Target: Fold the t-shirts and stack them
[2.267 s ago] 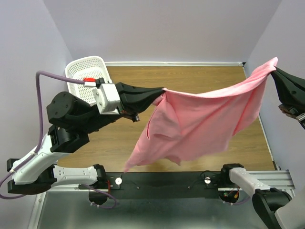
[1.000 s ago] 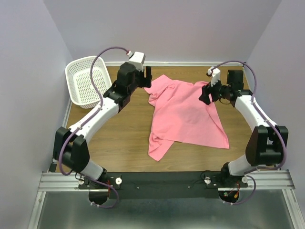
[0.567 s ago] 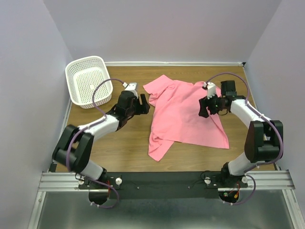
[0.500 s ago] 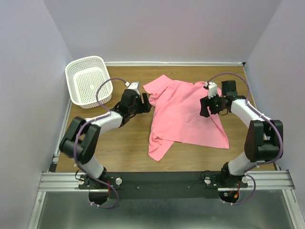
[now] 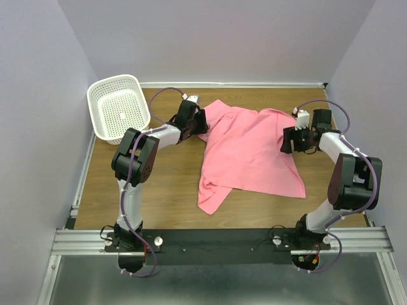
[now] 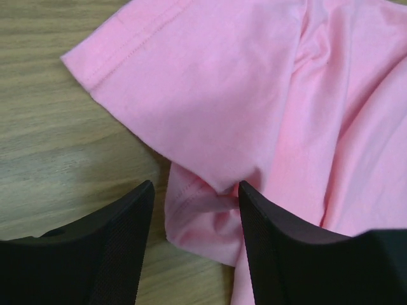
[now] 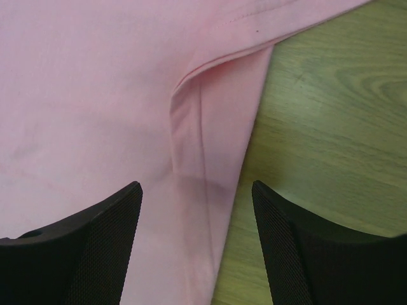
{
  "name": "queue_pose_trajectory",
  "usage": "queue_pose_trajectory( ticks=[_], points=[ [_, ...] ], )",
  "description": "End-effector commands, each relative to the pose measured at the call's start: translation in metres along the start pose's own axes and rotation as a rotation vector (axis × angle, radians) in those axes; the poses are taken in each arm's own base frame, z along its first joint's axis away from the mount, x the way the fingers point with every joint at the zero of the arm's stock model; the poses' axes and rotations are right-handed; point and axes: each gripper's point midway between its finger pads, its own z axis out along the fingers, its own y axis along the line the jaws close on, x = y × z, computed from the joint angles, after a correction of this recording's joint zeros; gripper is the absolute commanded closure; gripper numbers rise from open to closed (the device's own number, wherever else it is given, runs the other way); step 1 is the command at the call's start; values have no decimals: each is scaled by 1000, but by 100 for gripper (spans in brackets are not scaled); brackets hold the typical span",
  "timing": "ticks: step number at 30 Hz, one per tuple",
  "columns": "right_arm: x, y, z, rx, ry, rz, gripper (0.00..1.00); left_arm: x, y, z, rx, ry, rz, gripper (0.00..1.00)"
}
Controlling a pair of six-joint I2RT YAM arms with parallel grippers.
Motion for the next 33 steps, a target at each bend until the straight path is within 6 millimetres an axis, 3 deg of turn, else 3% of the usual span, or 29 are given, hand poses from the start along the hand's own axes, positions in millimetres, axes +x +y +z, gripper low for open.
queue_pose_trajectory(
  ticks=[1,4,5,6,9,10,11,13,14,18,21,23,26,27,28,29,31,32,33],
  points=[
    [4,8,15,-70,6,70,23,20,11,6,-13,86,46,41],
    [-11,11,24,-116,-8,122,27,18,3,7,26,92,51,49],
    [-5,8,36,-124,22,146,28,19,-3,6,58,102,51,55],
    [-17,6,39,-119,11,152,28,19,-6,5,72,105,53,58],
    [-22,9,56,-129,33,156,29,14,-13,1,106,101,63,75],
    [-20,11,63,-105,58,140,31,10,-15,-3,114,94,73,88],
    [-20,11,68,-91,67,131,34,7,-15,-5,114,87,79,95],
    [-15,7,77,-61,95,133,55,-3,-16,-13,113,63,86,100],
    [-14,4,77,-45,99,131,73,-9,-11,-16,95,46,88,100],
    [-19,-24,65,89,68,100,99,-44,7,-38,9,-34,111,100],
    [-35,-63,23,203,-35,111,99,-91,23,-70,-113,-125,149,100],
    [-33,-77,6,238,-61,111,100,-113,27,-84,-153,-162,167,100],
    [-31,-96,-20,295,-95,114,99,-159,19,-101,-180,-230,204,100],
    [-26,-96,-22,300,-82,100,99,-193,7,-110,-164,-296,210,94],
    [-24,-97,-24,309,-80,91,99,-194,8,-95,-166,-272,213,77],
    [-27,-95,-31,316,-94,72,74,-190,7,-88,-160,-220,216,56],
    [-25,-88,-37,302,-102,50,46,-211,-4,-74,-139,-224,221,45],
    [-26,-82,-41,286,-116,29,30,-207,-4,-72,-139,-188,220,37],
    [-28,-76,-46,268,-129,-1,25,-210,-6,-72,-144,-194,222,36]
  ],
)
